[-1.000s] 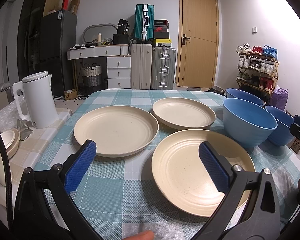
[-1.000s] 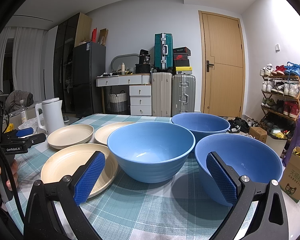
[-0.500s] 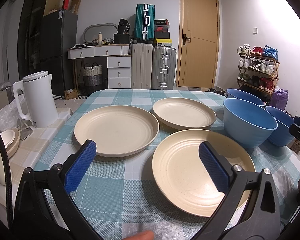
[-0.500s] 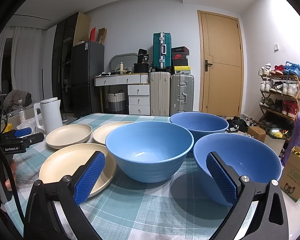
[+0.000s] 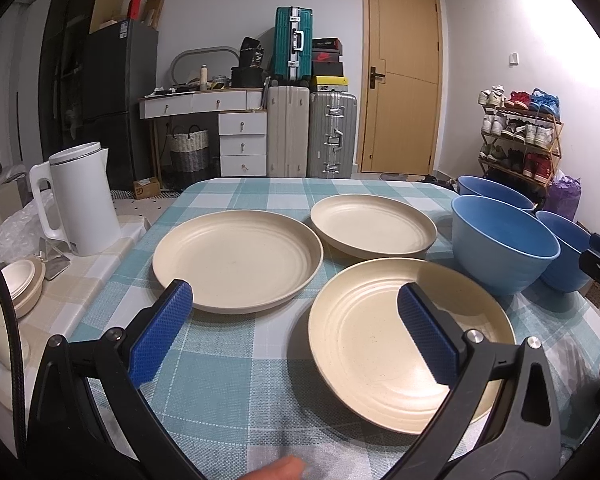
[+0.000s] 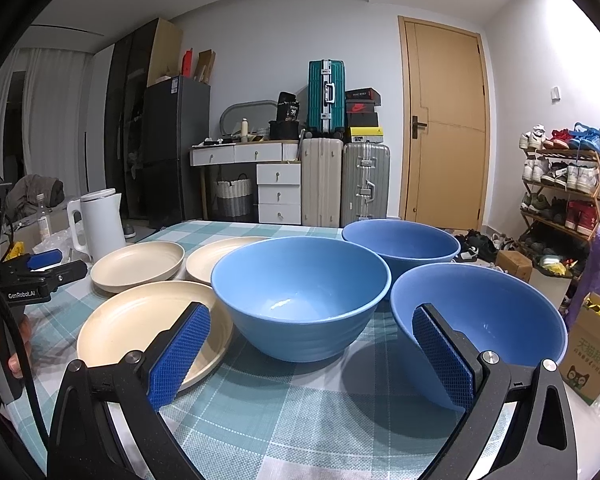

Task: Organize plates and bowls
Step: 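Move the right tool toward the cream plate nearest it and lower it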

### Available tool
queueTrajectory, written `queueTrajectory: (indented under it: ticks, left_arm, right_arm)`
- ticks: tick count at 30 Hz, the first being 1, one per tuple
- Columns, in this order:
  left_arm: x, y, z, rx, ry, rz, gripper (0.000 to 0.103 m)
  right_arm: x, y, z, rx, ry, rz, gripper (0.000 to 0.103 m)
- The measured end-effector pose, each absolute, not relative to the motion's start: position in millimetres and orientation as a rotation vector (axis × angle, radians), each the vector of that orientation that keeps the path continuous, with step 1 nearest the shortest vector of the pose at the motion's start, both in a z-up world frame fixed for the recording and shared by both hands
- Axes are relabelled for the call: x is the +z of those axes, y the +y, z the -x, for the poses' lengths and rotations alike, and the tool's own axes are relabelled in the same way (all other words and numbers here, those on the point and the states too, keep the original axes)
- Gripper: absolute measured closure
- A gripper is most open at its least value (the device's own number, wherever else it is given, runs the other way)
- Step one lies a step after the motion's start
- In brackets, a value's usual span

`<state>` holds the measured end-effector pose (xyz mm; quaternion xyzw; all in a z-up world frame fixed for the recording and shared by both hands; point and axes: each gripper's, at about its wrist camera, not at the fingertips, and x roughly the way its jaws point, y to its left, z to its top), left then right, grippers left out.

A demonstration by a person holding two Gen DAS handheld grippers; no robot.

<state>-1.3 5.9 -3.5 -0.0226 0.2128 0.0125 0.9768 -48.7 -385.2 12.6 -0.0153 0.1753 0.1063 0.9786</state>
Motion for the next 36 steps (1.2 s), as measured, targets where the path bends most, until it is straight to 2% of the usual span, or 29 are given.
queueTrajectory:
  ticks: [15,36]
  left_arm:
    - [21.5,11.9,5.6,0.043,0.451,0.09,0.001]
    - [82.2,51.7,7.2,0.131,0.491,0.195,0.001]
  right_arm:
    - [31.9,-374.9,45.8,0.244,0.409,0.001,0.0]
    - [124.6,-331.9,43.7,0.409,0.378,-0.022,0.0]
